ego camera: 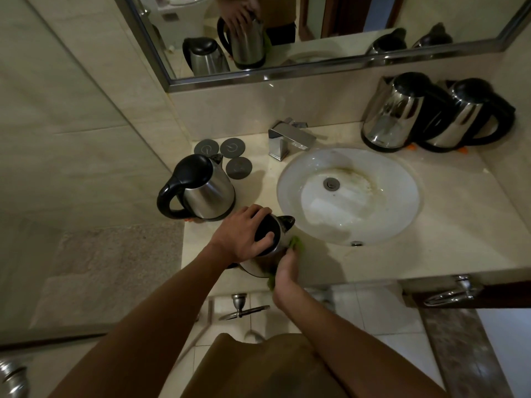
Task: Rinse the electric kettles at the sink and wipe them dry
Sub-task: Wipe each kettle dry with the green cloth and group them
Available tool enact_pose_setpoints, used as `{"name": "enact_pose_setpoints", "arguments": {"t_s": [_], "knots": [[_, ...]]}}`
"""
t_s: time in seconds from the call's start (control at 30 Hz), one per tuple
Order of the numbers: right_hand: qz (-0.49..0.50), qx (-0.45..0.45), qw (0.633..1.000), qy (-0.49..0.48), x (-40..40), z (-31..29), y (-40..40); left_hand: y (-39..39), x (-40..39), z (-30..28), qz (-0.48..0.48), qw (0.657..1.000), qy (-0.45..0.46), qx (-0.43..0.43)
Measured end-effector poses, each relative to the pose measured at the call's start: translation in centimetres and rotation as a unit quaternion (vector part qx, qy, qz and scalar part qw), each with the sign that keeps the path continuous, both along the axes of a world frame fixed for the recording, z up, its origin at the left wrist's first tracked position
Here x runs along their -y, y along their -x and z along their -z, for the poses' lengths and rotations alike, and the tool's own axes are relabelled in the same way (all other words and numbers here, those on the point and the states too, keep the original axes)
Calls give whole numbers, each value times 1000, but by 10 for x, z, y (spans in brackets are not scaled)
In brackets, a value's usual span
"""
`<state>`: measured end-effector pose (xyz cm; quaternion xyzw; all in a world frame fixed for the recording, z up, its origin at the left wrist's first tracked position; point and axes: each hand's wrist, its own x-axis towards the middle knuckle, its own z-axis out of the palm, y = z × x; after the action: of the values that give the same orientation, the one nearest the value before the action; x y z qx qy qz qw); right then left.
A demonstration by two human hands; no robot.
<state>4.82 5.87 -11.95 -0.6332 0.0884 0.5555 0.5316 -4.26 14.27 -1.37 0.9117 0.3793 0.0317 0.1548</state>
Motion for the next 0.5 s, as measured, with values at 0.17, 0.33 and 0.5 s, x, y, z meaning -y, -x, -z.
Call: {"name": "enact_pose_setpoints", "arguments": {"t_s": [0.17, 0.33, 0.5], "knots": [[-178, 132, 975, -33, -8, -60, -44, 0, -1, 1, 2, 1000, 2, 4], [-261, 160, 951, -39, -5, -62, -50, 1, -1, 1, 9, 1000, 8, -10], [-253, 152, 955, -24, 7, -62, -64, 3, -5, -6, 62, 997, -6, -34]]}}
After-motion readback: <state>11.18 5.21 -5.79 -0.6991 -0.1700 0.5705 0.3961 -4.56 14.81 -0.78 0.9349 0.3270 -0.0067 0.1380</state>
